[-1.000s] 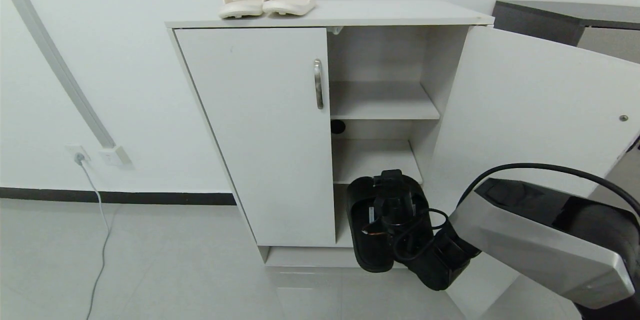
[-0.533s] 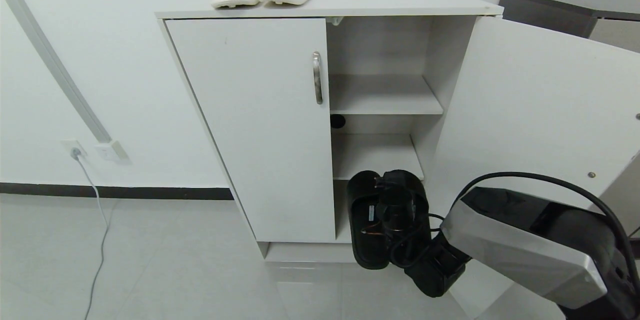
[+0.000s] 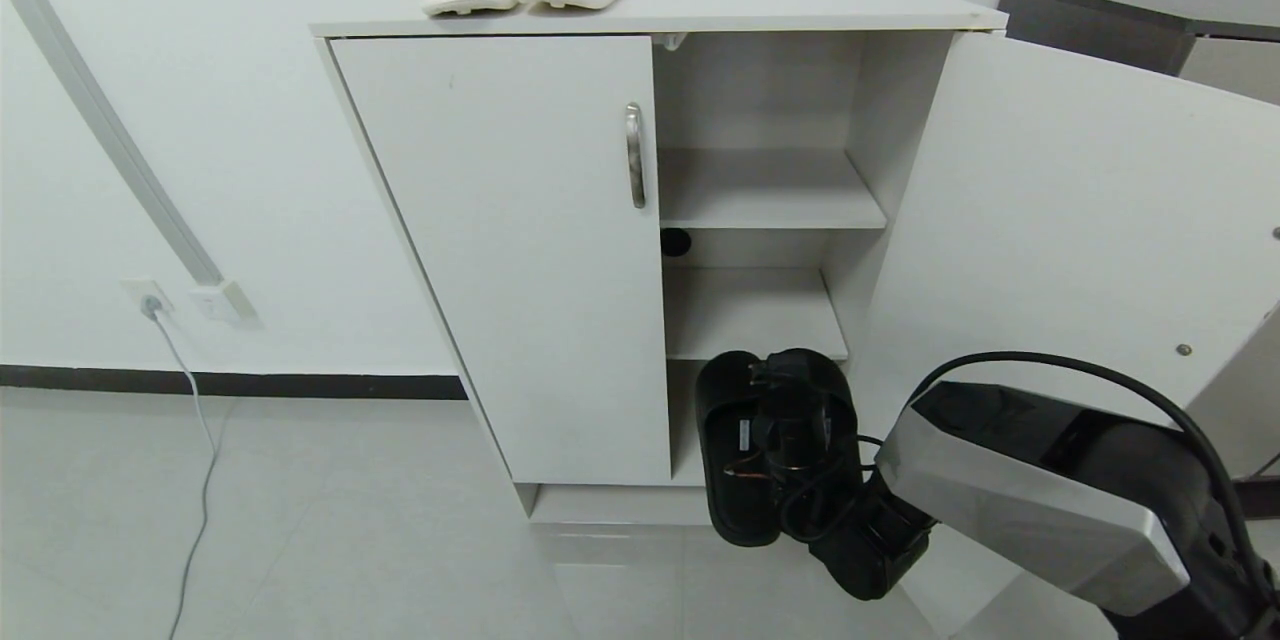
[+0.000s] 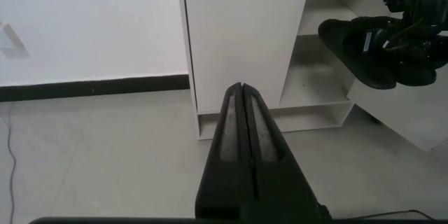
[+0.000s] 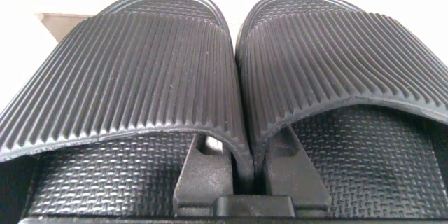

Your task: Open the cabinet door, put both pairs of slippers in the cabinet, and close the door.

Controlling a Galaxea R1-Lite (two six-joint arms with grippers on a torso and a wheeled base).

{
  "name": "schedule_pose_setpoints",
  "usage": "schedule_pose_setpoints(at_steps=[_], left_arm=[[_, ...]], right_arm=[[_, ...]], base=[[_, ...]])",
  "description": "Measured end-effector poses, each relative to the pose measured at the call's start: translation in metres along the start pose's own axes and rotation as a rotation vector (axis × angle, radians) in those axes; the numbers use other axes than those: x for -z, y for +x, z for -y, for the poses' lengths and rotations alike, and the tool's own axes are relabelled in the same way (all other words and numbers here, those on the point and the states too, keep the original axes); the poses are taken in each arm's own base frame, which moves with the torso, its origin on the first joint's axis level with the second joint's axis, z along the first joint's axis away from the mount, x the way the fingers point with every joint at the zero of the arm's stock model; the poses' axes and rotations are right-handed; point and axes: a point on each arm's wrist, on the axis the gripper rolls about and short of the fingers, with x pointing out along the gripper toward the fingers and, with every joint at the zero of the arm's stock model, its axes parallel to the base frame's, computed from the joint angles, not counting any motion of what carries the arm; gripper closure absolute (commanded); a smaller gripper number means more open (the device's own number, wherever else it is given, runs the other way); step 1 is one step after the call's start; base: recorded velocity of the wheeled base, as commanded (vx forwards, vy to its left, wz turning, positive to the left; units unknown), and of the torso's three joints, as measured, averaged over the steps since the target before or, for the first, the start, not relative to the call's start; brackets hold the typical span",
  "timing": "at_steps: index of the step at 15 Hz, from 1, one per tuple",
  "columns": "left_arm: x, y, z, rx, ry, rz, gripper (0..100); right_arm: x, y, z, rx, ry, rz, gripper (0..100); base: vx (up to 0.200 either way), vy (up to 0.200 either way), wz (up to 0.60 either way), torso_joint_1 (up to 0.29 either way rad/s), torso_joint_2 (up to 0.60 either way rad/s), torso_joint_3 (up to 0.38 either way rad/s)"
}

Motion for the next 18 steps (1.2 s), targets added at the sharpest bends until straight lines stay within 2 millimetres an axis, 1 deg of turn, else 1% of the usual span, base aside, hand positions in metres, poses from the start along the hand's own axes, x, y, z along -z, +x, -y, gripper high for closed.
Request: schedule_pose_setpoints(at_steps=[7, 13, 16, 18], left_arm=[[0.000, 0.000, 0.000, 0.000, 0.000, 0.000, 100], [0.000, 0.000, 0.000, 0.000, -0.002, 0.001, 100], [0.000, 0.000, 0.000, 0.000, -0.001, 0.001, 100], [0.000, 0.000, 0.000, 0.000, -0.001, 0.001, 100]], right_arm=[[0.001, 0.001, 0.000, 0.000, -0.001, -0.001, 100], [0.004, 0.004, -0.001, 0.002, 0.025, 0.001, 100], [0.002, 0.015, 0.001, -0.012, 0.024, -0.002, 100], [-0.002, 0.027, 0.000, -0.028, 0.015, -0.020, 100]], base=[[0.200, 0.000, 0.00, 0.002, 0.00, 0.003], [0.000, 0.000, 0.00, 0.000, 0.00, 0.000], [0.000, 0.000, 0.00, 0.000, 0.00, 0.000], [0.000, 0.000, 0.00, 0.000, 0.00, 0.000]])
